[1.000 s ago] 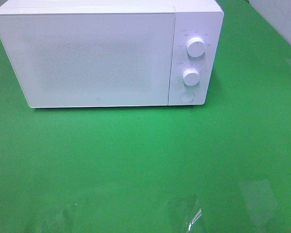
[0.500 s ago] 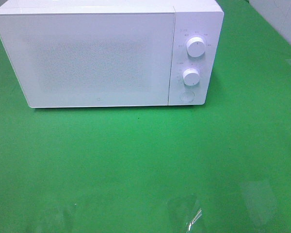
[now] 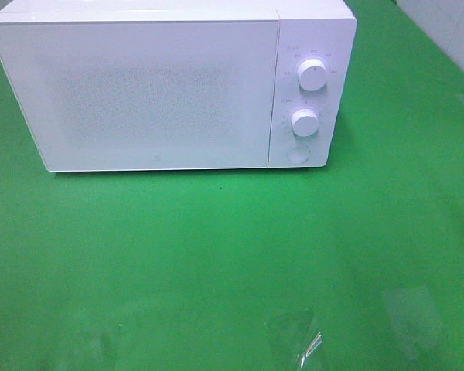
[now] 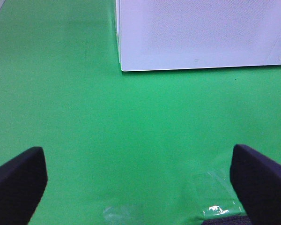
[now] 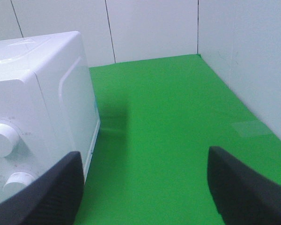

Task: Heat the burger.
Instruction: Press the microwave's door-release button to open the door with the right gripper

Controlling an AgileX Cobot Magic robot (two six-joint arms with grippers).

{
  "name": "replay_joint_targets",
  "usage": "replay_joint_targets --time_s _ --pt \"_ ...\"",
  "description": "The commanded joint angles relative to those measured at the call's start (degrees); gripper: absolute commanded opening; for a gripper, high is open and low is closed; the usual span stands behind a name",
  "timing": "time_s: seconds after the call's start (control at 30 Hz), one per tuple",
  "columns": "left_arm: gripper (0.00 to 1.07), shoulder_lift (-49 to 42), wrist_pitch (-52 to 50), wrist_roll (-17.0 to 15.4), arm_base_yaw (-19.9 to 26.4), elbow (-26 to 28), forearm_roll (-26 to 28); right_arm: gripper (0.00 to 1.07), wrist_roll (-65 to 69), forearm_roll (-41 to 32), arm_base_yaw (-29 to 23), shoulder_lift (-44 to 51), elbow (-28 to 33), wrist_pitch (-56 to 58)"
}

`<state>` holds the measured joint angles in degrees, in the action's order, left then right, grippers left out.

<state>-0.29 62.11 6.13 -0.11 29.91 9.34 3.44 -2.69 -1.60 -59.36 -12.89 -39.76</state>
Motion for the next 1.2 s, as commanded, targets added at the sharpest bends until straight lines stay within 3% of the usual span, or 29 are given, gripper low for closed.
replay_joint_targets --time_s 0.03,0.17,0.23,0.33,0.37,0.47,0.53,0.7,0.83,1.2 --pt "0.98 -0.9 -0.6 0.1 0.2 -0.1 0.3 0.72 -0.7 0.4 0.1 -3.6 0.5 -6.8" --pt "0.98 -0.9 -0.6 0.1 0.2 -0.1 0.3 0.72 -1.2 -0.3 -1.2 -9.3 0.5 -10.9" --pt "0.98 -0.9 -0.6 0.1 0.2 -0.1 0.3 0.72 -5.7 -5.6 -7.1 -15.6 0.5 -16.4" --pt "0.98 -0.9 -0.6 0.1 0.2 -0.1 0.3 0.72 -7.0 -7.3 -8.6 -16.8 0.5 -17.6" --pt "0.98 -0.9 -0.6 0.1 0.2 -0.1 0.3 0.72 -9.6 -11.8 -12.3 -19.8 0.5 -20.7" --pt "0.98 -0.9 -0.6 0.1 0.2 -0.1 0.3 0.72 -11.6 -16.2 -15.5 -22.1 0.3 -23.6" --pt "0.98 -0.9 -0.6 0.1 0.2 -0.1 0.3 0.72 -12.6 -22.3 -21.7 -26.5 0.2 -27.6" --pt "0.98 -0.9 -0.6 0.1 0.2 -0.1 0.3 0.72 -12.6 -24.9 -25.8 -29.3 0.2 -29.5" --pt "0.98 -0.9 -0.6 0.1 0.2 -0.1 0.3 0.72 -13.2 -30.6 -32.7 -34.3 -2.3 -30.5" --pt "0.98 -0.9 -0.6 0.1 0.2 -0.1 0.3 0.72 -14.4 -33.2 -38.8 -40.4 -10.1 -28.5"
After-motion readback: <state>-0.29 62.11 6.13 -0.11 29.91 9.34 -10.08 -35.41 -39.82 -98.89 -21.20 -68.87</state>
